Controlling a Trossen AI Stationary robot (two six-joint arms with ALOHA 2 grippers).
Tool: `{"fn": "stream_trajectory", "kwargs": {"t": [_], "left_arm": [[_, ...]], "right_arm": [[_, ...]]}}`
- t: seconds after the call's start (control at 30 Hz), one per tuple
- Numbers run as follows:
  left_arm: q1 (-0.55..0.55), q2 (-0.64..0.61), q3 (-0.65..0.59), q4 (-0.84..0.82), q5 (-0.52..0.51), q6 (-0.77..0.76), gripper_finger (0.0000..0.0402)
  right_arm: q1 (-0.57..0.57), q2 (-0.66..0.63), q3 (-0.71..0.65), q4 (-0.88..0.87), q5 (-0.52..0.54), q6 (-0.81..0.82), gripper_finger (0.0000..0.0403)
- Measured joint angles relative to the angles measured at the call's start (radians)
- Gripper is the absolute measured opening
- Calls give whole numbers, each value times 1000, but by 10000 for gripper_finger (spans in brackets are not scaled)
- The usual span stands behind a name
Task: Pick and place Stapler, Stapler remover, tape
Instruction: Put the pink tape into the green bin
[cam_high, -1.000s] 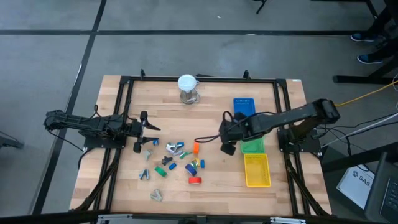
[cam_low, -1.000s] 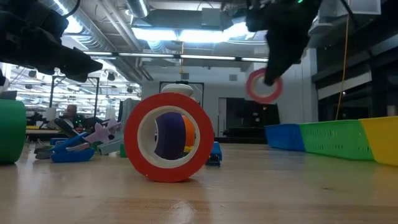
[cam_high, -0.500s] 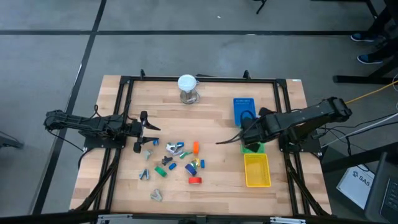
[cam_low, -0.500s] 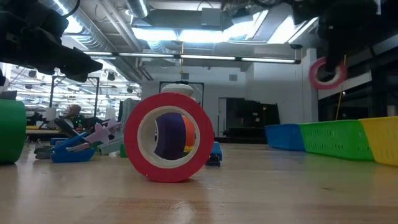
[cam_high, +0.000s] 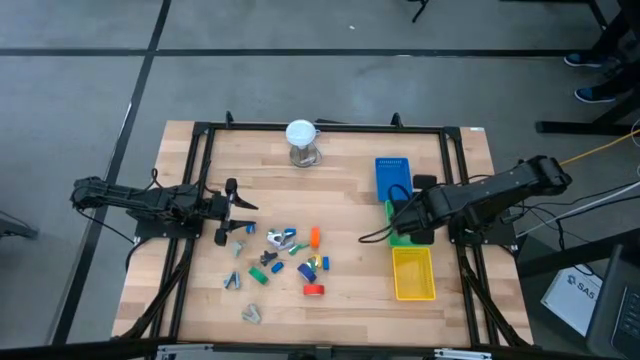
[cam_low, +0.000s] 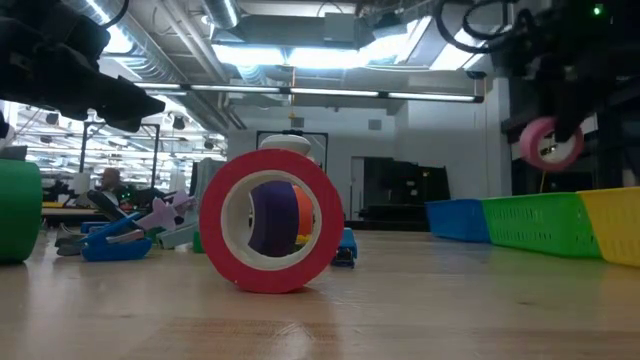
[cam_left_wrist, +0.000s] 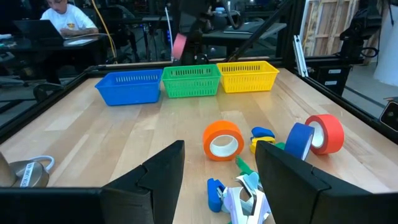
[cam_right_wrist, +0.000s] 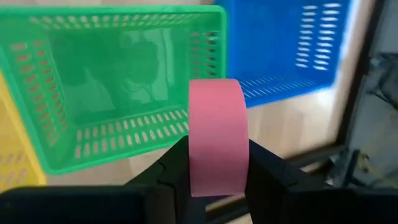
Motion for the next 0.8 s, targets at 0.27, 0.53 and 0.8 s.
{"fn": "stream_trajectory", "kwargs": {"t": [0.27,0.53,0.8], "left_arm": [[0,0,0,0,0,0,196],[0,0,0,0,0,0,196],[0,0,0,0,0,0,196]], "right_arm": [[-81,-61,-138,231,-88,-143,115],[-143,-62,-251,384,-135,-178,116],[-188,-62,-276,420,-135,-197,116]]}}
